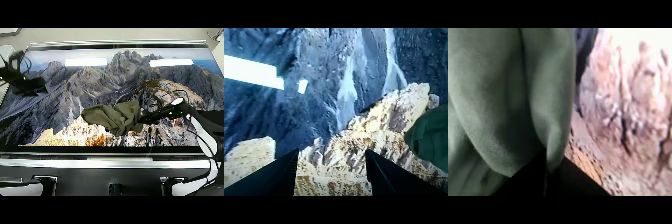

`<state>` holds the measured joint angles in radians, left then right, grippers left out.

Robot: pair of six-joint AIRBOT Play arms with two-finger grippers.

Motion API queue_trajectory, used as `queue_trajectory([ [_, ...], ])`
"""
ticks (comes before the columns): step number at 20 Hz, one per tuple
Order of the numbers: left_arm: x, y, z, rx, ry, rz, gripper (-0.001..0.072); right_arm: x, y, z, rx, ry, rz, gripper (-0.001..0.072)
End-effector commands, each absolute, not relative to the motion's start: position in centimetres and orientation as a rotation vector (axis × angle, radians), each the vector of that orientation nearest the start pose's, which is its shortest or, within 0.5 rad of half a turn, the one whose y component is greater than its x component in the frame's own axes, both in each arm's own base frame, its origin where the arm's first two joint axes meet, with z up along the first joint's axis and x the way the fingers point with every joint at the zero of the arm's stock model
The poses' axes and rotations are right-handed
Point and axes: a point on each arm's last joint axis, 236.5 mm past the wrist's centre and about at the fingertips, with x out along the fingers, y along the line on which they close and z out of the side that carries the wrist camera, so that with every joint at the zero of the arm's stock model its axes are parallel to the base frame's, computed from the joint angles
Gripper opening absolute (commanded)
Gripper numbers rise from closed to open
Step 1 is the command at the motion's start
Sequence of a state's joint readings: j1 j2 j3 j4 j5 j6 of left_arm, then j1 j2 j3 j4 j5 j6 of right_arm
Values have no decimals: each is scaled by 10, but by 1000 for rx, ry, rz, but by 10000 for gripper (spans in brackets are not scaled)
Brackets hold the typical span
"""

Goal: Fold the clothes and pants, and hang the long-sleeved shirts on hangers.

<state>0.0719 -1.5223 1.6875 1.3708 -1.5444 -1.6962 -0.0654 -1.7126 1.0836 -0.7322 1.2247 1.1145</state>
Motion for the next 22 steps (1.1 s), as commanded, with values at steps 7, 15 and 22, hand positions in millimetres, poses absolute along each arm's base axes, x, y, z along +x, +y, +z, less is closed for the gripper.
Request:
queue_trajectory([
  [7,392,-137,-44,-705,1318,-620,461,343,151,-88,662,1593,660,33],
  [15,401,-194,-74,-653,1293,-707,460,336,152,-84,696,1635,651,33],
  [22,422,-184,-82,-643,1234,-625,11,332,154,-82,700,1648,666,33],
])
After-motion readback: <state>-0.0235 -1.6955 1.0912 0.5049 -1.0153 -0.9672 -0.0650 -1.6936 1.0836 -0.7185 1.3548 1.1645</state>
